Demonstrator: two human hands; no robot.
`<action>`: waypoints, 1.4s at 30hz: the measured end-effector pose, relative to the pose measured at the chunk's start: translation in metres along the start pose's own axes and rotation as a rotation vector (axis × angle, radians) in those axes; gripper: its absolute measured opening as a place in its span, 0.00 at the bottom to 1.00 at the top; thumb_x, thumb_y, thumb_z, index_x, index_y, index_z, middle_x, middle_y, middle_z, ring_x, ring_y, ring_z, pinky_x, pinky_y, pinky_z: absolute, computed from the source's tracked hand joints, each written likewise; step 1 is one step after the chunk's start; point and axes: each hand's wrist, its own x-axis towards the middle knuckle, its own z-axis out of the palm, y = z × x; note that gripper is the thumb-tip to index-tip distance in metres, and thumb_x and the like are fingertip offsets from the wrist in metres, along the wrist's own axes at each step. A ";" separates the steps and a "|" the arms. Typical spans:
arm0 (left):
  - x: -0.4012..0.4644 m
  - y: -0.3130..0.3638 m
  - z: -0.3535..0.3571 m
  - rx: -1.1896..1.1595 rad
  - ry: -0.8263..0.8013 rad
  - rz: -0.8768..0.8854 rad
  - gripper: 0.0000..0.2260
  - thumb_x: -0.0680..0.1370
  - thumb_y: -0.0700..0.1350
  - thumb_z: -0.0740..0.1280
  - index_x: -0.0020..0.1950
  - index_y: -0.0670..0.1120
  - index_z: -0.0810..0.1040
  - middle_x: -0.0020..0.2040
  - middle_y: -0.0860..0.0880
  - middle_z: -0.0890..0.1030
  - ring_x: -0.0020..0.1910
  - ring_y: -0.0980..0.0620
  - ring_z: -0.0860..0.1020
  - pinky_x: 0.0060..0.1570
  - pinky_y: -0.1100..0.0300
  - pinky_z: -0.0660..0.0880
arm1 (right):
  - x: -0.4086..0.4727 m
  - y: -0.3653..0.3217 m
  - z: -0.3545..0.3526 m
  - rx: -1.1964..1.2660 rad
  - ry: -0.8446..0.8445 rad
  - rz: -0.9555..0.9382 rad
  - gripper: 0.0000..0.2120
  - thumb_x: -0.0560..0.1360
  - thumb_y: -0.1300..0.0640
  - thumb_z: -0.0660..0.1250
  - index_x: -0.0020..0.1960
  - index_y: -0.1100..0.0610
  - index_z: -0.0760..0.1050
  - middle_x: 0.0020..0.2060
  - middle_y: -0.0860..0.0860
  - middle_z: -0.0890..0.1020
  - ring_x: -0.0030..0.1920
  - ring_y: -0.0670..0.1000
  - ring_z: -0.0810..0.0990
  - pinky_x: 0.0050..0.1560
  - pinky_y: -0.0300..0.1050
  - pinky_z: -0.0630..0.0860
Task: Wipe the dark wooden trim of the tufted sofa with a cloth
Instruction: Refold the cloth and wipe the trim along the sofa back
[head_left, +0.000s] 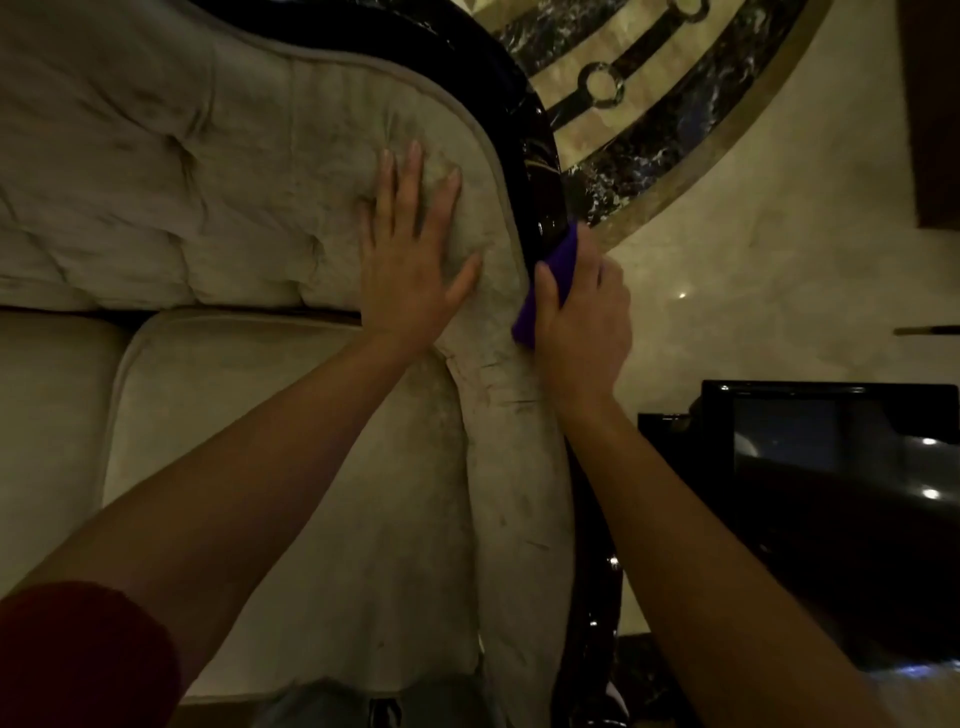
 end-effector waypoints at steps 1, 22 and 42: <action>-0.001 -0.002 0.004 0.012 -0.012 -0.003 0.35 0.79 0.61 0.64 0.82 0.50 0.60 0.84 0.39 0.54 0.83 0.36 0.51 0.77 0.34 0.56 | -0.016 0.011 -0.002 -0.021 -0.029 0.008 0.30 0.83 0.39 0.55 0.81 0.52 0.60 0.68 0.58 0.76 0.62 0.60 0.77 0.56 0.60 0.79; 0.002 -0.035 -0.024 -0.098 -0.138 0.199 0.35 0.76 0.48 0.67 0.82 0.51 0.59 0.85 0.43 0.51 0.84 0.42 0.47 0.72 0.42 0.68 | 0.144 -0.108 -0.022 -0.152 0.103 -0.511 0.26 0.85 0.41 0.56 0.77 0.55 0.69 0.65 0.62 0.78 0.59 0.64 0.78 0.54 0.58 0.75; 0.075 -0.088 -0.216 -0.191 0.372 0.029 0.11 0.77 0.37 0.68 0.58 0.37 0.83 0.66 0.37 0.78 0.71 0.38 0.73 0.71 0.53 0.68 | 0.164 -0.164 -0.017 -0.168 0.083 -0.455 0.26 0.85 0.39 0.54 0.69 0.59 0.71 0.55 0.59 0.83 0.53 0.62 0.80 0.53 0.58 0.76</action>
